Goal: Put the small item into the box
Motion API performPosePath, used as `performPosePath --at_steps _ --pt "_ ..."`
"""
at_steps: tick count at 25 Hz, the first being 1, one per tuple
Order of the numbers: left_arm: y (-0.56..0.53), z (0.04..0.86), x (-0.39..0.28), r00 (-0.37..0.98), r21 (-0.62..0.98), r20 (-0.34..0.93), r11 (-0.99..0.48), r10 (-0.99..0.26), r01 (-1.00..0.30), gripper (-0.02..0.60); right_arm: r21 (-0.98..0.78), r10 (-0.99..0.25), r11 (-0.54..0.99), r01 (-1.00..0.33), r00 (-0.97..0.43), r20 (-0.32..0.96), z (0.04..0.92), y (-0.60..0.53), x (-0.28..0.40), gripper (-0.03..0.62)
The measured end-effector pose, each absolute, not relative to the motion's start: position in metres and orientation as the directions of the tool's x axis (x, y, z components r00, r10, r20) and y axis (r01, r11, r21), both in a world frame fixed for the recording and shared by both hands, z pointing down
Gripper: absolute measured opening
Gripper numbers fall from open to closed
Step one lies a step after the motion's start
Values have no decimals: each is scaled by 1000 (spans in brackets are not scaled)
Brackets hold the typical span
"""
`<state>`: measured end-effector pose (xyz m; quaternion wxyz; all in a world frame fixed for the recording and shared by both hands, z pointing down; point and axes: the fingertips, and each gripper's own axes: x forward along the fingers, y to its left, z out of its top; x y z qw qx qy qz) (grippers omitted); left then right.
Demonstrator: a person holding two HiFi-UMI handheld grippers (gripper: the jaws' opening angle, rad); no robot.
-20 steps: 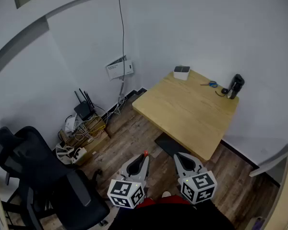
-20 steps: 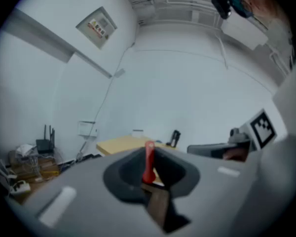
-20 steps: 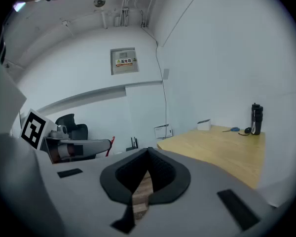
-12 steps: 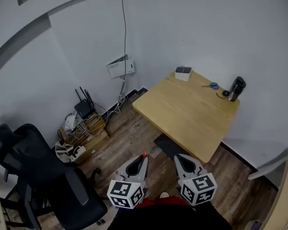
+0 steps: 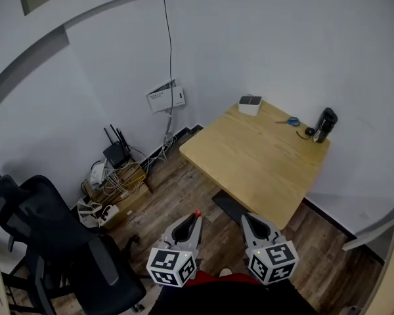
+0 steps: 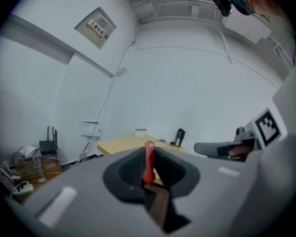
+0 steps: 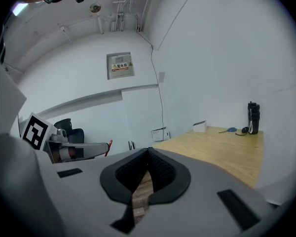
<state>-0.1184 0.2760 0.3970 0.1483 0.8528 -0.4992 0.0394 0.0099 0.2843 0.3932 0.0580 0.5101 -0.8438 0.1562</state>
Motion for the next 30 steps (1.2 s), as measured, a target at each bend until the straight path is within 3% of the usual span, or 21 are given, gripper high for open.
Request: performPosePath --at_steps 17,30 --pt "226 398 -119 476 183 230 -443 -849 -878 54 -239 -846 398 -886 -455 279 407 243 21 8" --pt "110 414 -156 493 216 244 -449 -835 -867 54 -230 -827 399 -887 -457 328 423 127 -28 8"
